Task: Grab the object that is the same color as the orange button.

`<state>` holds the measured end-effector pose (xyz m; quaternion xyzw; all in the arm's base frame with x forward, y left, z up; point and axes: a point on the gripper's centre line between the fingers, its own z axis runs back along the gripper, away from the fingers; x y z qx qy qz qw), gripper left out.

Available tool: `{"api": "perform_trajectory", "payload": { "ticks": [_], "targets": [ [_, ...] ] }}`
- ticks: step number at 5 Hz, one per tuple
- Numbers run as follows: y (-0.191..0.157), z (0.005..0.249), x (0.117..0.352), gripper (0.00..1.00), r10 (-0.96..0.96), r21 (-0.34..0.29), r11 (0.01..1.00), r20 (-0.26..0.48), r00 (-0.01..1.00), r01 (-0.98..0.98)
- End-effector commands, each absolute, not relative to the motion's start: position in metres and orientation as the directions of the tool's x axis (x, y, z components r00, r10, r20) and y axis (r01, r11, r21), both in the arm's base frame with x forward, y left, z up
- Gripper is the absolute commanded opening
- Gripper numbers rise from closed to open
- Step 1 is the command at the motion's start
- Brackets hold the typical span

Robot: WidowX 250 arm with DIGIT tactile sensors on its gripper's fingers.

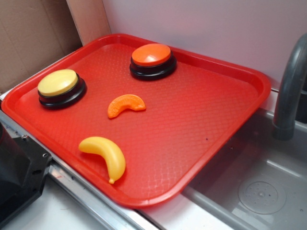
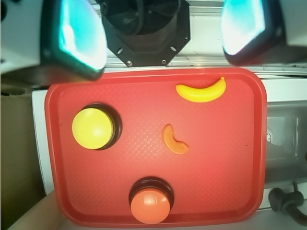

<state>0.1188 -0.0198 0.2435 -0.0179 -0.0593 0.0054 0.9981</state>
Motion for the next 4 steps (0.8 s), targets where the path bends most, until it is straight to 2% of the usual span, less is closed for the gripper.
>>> {"api": "perform_trajectory", "payload": {
  "ticks": [1,2,3,4],
  "targets": [
    [-0.02,0.244,0.119,1.0,0.013,-0.036,0.999,0.118,0.993,-0.009],
    [-0.036,0.211,0.169,1.0,-0.157,0.018,0.988,0.153,0.976,0.156],
    [-0.041,0.167,0.205,1.0,-0.285,0.062,0.958,0.138,0.949,0.279],
    [-0.043,0.128,0.229,1.0,-0.367,0.042,0.93,0.131,0.921,0.365]
  ]
}}
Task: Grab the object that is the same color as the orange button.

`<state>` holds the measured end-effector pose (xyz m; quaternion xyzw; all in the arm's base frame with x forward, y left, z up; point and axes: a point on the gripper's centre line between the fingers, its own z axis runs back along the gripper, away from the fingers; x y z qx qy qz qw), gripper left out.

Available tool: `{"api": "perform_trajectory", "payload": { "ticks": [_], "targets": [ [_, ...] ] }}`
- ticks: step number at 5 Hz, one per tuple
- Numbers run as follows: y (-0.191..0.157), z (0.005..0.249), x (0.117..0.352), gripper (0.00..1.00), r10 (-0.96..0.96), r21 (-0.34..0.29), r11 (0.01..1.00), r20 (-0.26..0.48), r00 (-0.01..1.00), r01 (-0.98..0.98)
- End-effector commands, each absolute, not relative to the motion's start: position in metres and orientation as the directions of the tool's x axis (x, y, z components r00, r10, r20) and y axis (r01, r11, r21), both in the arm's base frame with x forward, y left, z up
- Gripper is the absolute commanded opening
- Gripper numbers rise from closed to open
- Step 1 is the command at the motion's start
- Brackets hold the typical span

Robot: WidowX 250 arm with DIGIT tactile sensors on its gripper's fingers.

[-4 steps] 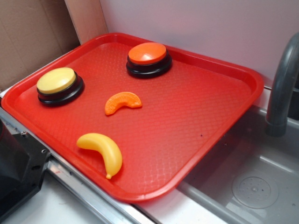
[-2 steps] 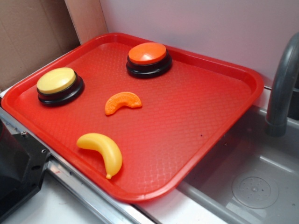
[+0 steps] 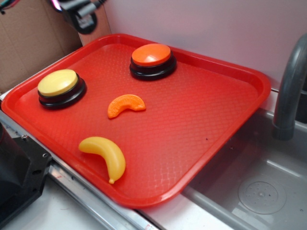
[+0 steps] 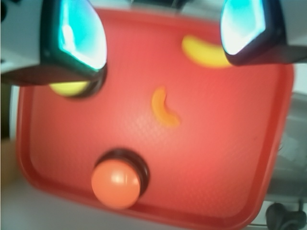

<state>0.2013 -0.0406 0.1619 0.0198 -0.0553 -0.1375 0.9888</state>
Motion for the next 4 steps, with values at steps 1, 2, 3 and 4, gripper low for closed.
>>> {"api": "perform_trajectory", "payload": {
  "ticks": [1,2,3,4],
  "targets": [
    [-0.044,0.089,0.232,1.0,-0.418,0.054,0.908,0.064,0.906,0.415],
    [-0.04,0.065,0.223,1.0,-0.434,0.034,0.901,0.009,0.901,0.433],
    [-0.038,0.047,0.217,1.0,-0.452,0.035,0.891,-0.036,0.891,0.453],
    [-0.032,0.034,0.222,1.0,-0.453,0.076,0.887,-0.05,0.89,0.456]
  ]
}}
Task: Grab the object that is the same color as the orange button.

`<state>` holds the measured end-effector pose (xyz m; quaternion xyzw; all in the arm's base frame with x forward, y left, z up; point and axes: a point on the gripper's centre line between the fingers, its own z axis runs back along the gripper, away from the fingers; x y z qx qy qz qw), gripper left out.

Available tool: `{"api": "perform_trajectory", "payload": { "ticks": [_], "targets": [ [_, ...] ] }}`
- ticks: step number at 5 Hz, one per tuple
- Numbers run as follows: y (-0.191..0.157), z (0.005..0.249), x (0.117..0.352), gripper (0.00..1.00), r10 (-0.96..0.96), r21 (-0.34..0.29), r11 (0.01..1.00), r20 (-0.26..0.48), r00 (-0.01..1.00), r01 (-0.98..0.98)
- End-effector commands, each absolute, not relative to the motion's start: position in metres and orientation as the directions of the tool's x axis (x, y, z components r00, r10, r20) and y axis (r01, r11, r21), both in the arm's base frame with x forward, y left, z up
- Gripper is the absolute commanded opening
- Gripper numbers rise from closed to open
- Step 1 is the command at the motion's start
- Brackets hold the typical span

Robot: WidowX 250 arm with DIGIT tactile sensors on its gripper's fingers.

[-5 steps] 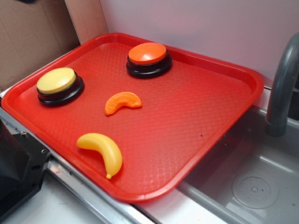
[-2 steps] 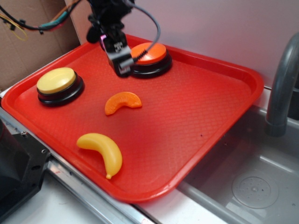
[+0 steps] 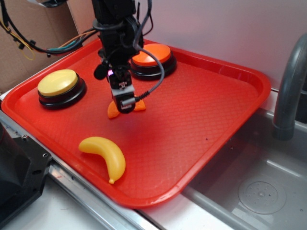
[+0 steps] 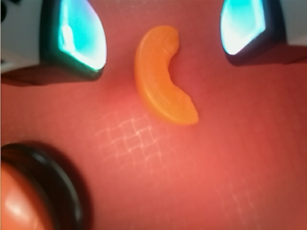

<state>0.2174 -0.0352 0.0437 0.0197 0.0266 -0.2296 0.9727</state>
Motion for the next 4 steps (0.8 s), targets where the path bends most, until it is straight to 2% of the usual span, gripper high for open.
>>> {"api": "perform_trajectory", "payload": {
  "ticks": [1,2,3,4],
  "targets": [
    [-0.0282,0.0219,0.2316,1.0,-0.467,0.075,0.88,-0.036,0.883,0.469],
    [-0.0248,0.0135,0.2303,1.0,-0.454,0.015,0.891,-0.029,0.89,0.455],
    [-0.0249,0.0128,0.2249,0.0,-0.451,0.006,0.892,-0.018,0.892,0.451],
    [-0.026,0.0141,0.2236,0.0,-0.464,-0.014,0.886,0.003,0.886,0.464]
  ]
}}
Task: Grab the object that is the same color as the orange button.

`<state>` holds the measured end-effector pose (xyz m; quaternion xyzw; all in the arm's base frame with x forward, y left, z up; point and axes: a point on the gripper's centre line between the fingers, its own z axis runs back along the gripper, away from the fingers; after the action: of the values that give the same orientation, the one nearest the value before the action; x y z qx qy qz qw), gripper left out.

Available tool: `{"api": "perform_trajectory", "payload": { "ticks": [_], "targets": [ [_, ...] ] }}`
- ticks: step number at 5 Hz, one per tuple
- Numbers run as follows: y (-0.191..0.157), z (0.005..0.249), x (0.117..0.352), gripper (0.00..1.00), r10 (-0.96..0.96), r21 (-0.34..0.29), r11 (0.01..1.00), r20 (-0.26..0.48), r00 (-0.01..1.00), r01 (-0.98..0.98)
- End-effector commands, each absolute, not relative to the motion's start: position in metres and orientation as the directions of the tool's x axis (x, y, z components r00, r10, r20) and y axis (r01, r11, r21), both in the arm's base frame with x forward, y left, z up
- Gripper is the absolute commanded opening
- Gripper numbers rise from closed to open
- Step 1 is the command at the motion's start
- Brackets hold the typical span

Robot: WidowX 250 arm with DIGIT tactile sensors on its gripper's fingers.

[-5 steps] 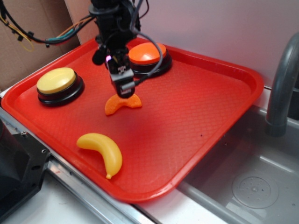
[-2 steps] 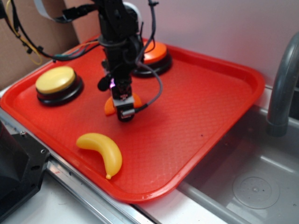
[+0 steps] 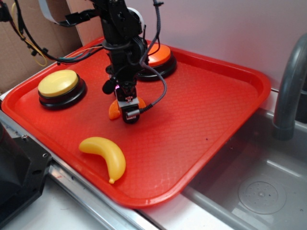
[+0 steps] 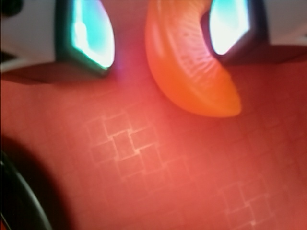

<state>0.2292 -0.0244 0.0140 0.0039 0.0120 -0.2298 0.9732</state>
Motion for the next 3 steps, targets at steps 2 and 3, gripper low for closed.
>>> {"api": "perform_trajectory", "payload": {
  "ticks": [2,3],
  "targets": [
    [-0.027,0.02,0.229,0.0,-0.484,-0.016,0.875,0.021,0.875,0.484],
    [-0.034,0.037,0.233,0.0,-0.471,0.021,0.882,0.035,0.882,0.47]
  ]
}}
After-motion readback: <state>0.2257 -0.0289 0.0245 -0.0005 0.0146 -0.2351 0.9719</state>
